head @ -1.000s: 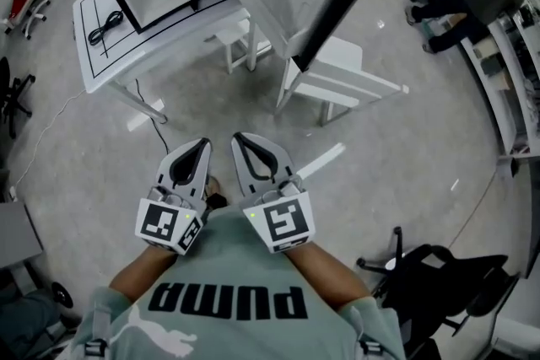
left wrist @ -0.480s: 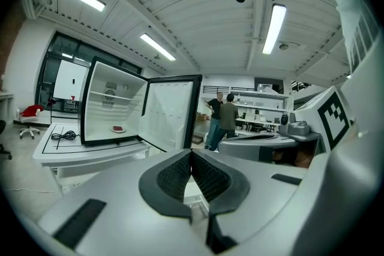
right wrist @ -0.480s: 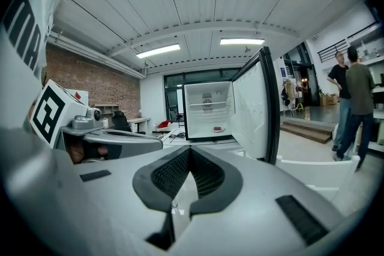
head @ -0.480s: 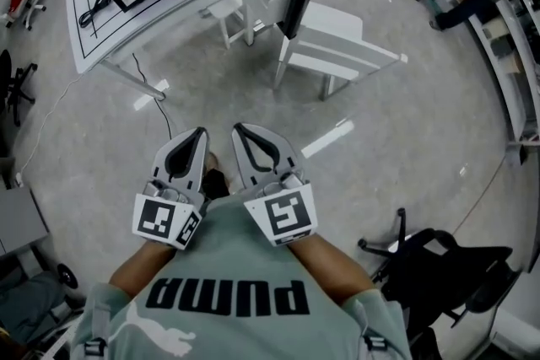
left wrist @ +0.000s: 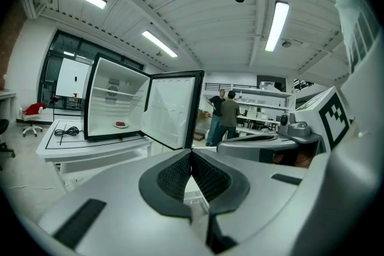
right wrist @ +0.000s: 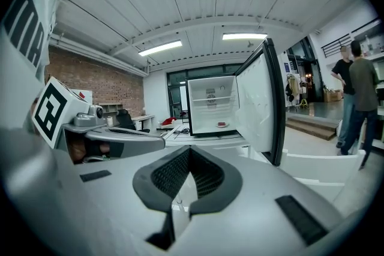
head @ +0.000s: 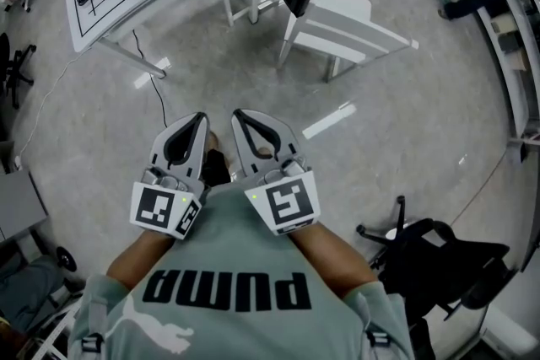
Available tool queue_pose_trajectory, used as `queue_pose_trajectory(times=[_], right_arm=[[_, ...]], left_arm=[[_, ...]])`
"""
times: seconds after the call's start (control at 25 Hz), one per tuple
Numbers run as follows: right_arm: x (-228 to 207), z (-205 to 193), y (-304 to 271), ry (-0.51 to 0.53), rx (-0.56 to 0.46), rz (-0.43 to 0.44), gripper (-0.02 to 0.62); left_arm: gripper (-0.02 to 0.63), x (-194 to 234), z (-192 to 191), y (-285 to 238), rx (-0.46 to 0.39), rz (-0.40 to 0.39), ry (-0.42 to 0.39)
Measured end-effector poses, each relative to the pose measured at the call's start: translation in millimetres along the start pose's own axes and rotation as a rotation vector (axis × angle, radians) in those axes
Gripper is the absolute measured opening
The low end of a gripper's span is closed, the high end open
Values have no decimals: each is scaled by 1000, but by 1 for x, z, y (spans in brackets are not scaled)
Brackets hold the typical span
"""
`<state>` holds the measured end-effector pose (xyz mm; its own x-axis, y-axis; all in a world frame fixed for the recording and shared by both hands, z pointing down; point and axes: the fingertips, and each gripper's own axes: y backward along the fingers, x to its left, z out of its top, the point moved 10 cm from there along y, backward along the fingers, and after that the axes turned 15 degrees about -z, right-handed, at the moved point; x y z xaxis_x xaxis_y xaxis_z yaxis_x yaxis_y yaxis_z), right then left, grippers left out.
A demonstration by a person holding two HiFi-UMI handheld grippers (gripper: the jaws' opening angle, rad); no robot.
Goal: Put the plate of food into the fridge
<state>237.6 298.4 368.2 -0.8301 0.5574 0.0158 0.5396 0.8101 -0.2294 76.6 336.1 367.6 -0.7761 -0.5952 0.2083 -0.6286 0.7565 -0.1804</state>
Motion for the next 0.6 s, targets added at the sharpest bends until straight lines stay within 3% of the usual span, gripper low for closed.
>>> queue_pose_trajectory(times=[0.6], right_arm=[[18,13,-29,-7,-13,-5,3]], left_arm=[[5,34,10,6,-5,-16,-2]])
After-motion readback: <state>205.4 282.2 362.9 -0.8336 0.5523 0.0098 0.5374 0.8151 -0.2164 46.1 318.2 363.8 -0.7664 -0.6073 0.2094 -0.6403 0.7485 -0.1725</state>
